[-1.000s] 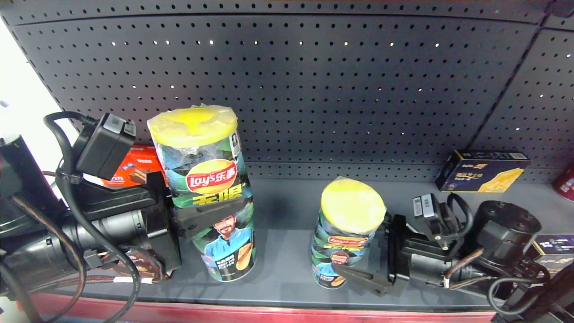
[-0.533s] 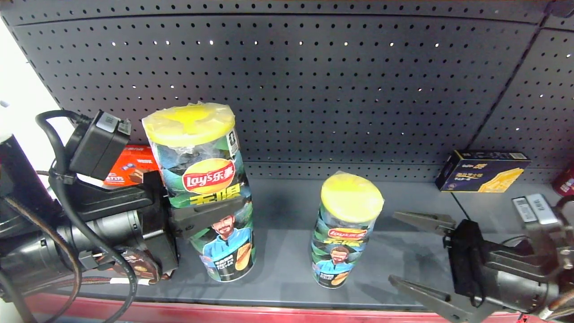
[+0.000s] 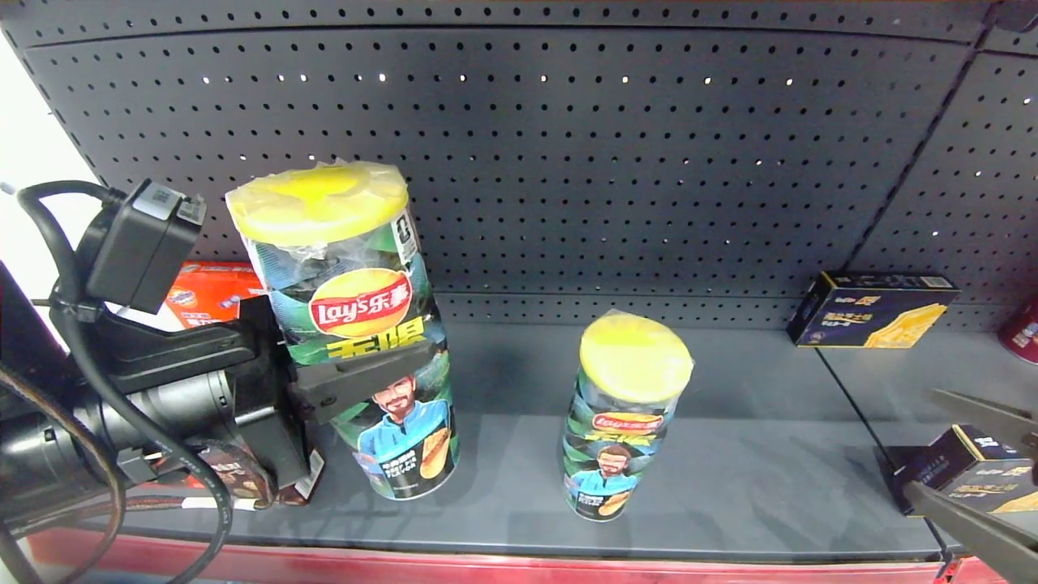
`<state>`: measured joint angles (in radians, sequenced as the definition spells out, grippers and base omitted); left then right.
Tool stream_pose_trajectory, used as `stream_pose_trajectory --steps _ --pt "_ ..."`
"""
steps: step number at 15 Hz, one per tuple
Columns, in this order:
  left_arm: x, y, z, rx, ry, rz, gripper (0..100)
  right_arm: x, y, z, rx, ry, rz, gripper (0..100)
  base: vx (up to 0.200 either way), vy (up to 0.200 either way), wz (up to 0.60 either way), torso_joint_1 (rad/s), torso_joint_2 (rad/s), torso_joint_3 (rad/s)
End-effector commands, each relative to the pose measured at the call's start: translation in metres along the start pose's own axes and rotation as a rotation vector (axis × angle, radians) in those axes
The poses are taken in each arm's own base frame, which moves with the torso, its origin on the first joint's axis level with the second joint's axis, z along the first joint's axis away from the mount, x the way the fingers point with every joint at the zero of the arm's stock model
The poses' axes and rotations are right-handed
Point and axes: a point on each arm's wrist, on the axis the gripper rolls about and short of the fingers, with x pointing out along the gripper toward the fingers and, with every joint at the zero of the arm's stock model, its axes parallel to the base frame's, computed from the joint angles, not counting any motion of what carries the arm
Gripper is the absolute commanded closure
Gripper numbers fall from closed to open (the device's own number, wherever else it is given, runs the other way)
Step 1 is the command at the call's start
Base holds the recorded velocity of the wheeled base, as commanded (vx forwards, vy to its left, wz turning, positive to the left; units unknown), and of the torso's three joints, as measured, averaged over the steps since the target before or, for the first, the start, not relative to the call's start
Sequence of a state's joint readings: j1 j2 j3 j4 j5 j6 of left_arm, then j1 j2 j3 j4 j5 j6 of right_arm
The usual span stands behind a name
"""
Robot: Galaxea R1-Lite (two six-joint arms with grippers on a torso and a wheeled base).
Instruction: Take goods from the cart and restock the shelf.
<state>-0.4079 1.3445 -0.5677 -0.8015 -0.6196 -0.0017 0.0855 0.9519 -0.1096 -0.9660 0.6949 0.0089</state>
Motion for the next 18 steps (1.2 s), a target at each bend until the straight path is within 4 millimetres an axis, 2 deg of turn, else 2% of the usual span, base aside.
stream_pose_trajectory --steps 1,3,4,7,8,9,10,11,18 --pt "0.0 0.0 0.001 0.003 -0.004 0.003 100 -0.062 0.047 -0.002 -0.04 -0.029 -0.212 0 0.0 0.0 0.0 0.0 0.0 0.0" --pt "0.001 0.0 0.002 0.009 -0.01 0.001 100 -0.087 0.077 -0.03 -0.013 0.002 -0.292 0 0.0 0.0 0.0 0.0 0.0 0.0" --pt "0.0 0.0 0.002 0.009 -0.01 0.0 100 -0.092 0.083 -0.039 -0.002 0.01 -0.3 0 0.0 0.0 0.0 0.0 0.0 0.0" --pt "0.0 -0.001 -0.002 0.003 0.0 -0.003 100 -0.093 0.079 -0.055 0.02 0.072 -0.436 0 0.0 0.0 0.0 0.0 0.0 0.0" --pt "0.0 -0.002 -0.002 0.003 0.0 -0.006 100 -0.093 0.075 -0.074 0.028 0.121 -0.529 0 0.0 0.0 0.0 0.0 0.0 0.0" --pt "0.001 -0.001 -0.001 0.005 -0.003 -0.006 100 -0.094 0.073 -0.077 0.013 0.139 -0.609 0 0.0 0.0 0.0 0.0 0.0 0.0" --pt "0.001 -0.001 0.0 0.007 -0.005 -0.003 100 -0.098 0.069 -0.08 0.01 0.178 -0.865 0 0.0 0.0 0.0 0.0 0.0 0.0" --pt "0.0 0.0 -0.001 0.006 -0.002 0.0 100 -0.101 0.068 -0.085 0.043 0.224 -0.994 0 0.0 0.0 0.0 0.0 0.0 0.0" --pt "0.004 0.003 0.003 0.008 -0.009 -0.005 100 -0.101 0.068 -0.085 0.059 0.217 -1.002 0 0.0 0.0 0.0 0.0 0.0 0.0"
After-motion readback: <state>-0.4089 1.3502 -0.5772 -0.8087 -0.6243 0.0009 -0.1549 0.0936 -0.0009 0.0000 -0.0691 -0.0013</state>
